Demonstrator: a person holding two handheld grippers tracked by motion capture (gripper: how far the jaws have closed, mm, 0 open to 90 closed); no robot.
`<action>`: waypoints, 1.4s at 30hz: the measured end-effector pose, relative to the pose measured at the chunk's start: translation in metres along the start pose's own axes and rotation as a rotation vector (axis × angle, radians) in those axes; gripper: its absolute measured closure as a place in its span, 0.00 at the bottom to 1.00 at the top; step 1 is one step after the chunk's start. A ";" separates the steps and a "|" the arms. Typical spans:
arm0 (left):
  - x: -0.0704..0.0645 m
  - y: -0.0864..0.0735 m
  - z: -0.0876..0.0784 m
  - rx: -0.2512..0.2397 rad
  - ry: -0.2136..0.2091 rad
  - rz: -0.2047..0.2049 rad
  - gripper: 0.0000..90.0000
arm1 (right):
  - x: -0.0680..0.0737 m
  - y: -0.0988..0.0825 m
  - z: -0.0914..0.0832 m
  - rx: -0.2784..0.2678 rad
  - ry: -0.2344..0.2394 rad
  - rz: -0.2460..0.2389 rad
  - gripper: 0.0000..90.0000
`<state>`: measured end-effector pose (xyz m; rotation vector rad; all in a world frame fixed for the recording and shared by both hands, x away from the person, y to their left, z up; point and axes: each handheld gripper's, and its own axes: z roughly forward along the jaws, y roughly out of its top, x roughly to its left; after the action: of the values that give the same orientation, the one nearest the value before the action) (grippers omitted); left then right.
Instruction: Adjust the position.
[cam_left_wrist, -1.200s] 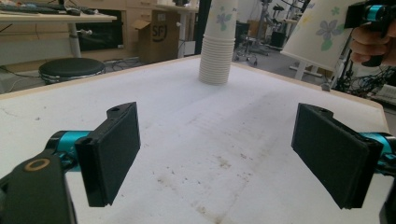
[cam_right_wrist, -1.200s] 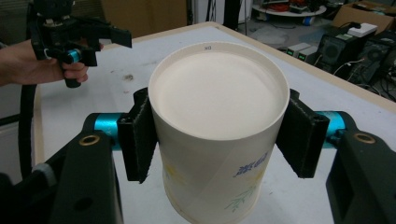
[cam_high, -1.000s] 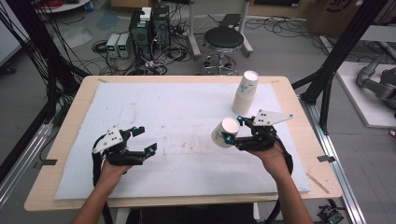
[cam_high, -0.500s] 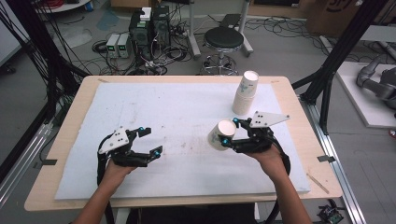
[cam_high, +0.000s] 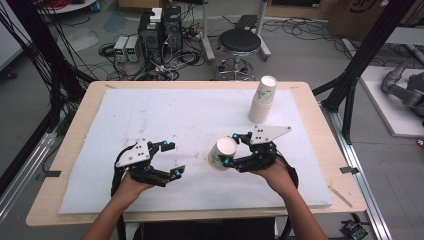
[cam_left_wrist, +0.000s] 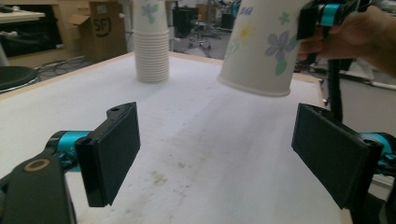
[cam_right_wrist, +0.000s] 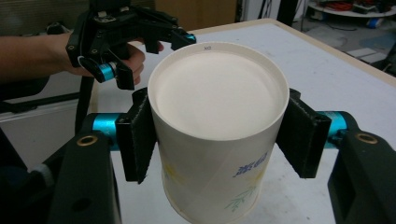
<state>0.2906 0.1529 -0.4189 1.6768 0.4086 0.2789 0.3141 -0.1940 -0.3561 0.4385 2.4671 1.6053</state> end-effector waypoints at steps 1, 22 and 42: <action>-0.002 0.001 0.002 0.005 -0.013 0.006 0.17 | 0.002 0.000 0.002 0.000 0.012 -0.002 0.40; -0.017 0.009 0.058 0.064 -0.172 0.062 0.17 | 0.009 -0.004 0.020 0.021 0.105 -0.010 0.39; -0.019 0.007 0.069 0.063 -0.244 0.084 0.31 | 0.012 -0.005 0.025 -0.005 0.167 -0.019 0.40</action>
<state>0.3020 0.0823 -0.4209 1.7679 0.1663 0.1219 0.3091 -0.1703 -0.3710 0.2904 2.5775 1.7053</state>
